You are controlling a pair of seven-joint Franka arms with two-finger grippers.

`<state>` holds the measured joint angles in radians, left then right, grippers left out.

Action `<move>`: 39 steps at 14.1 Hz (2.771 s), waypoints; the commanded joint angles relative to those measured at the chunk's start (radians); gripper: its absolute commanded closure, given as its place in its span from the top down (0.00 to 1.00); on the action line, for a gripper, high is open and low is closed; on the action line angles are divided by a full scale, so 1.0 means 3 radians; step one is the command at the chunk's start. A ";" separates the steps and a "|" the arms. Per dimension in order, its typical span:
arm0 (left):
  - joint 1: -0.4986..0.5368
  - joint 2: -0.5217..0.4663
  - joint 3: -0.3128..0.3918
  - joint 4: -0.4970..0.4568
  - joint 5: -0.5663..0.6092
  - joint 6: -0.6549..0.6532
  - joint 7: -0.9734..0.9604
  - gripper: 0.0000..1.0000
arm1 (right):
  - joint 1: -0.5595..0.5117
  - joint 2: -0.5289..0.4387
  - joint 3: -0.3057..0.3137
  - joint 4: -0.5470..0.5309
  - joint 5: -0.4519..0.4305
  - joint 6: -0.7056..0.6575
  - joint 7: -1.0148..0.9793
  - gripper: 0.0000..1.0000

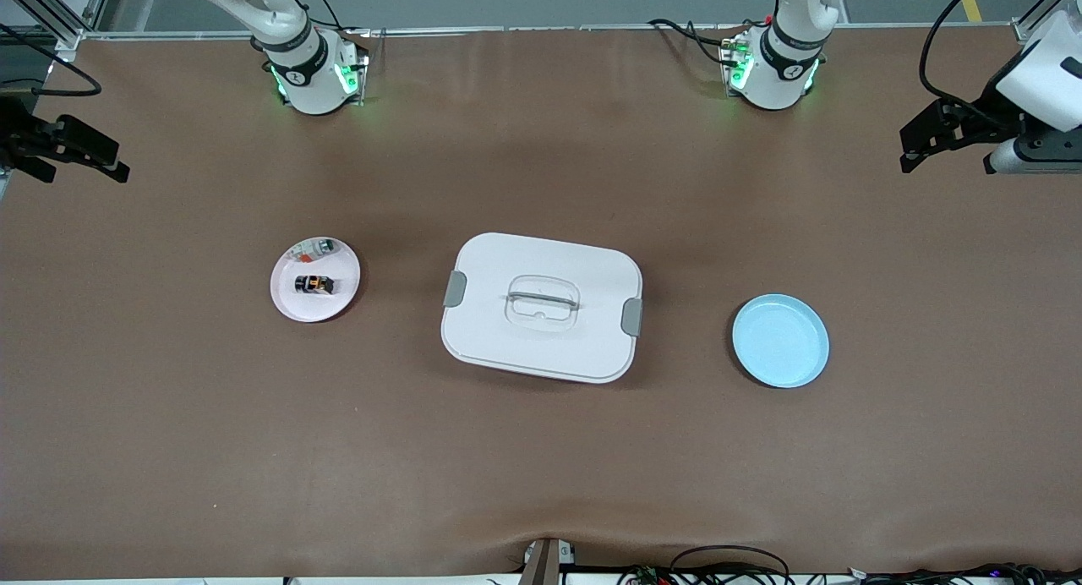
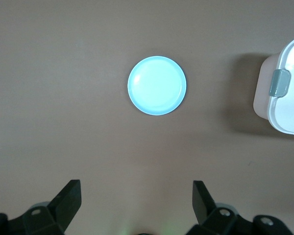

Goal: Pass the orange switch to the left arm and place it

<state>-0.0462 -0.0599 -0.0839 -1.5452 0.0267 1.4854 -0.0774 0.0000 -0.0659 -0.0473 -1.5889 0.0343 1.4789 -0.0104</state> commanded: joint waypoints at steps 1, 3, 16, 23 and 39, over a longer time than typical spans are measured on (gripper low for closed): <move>0.0001 0.0005 -0.0002 0.0048 0.0064 -0.0063 0.0013 1.00 | -0.0041 0.0122 0.0025 0.0050 -0.0007 -0.0026 -0.0001 1.00; -0.0005 0.0010 -0.0002 0.0048 0.0064 -0.0063 0.0008 1.00 | -0.0046 0.0311 0.0025 0.0065 -0.0007 -0.0026 -0.0006 1.00; -0.0005 0.0000 -0.0022 0.0022 0.0064 -0.0063 0.0002 1.00 | -0.0041 0.0649 0.0030 -0.0337 0.0069 0.0525 0.0050 1.00; -0.0005 0.0010 -0.0022 0.0022 0.0064 -0.0058 0.0002 1.00 | -0.0015 0.0521 0.0040 -0.1431 0.0264 0.1614 0.0050 1.00; -0.0025 0.0056 -0.0022 0.0022 0.0064 -0.0027 0.0002 1.00 | 0.0409 0.0761 0.0035 -0.2496 0.0265 0.3338 0.0336 1.00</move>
<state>-0.0505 -0.0486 -0.0867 -1.5472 0.0267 1.4814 -0.0774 0.1250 0.1542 -0.0311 -2.3274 0.1573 2.4495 0.0789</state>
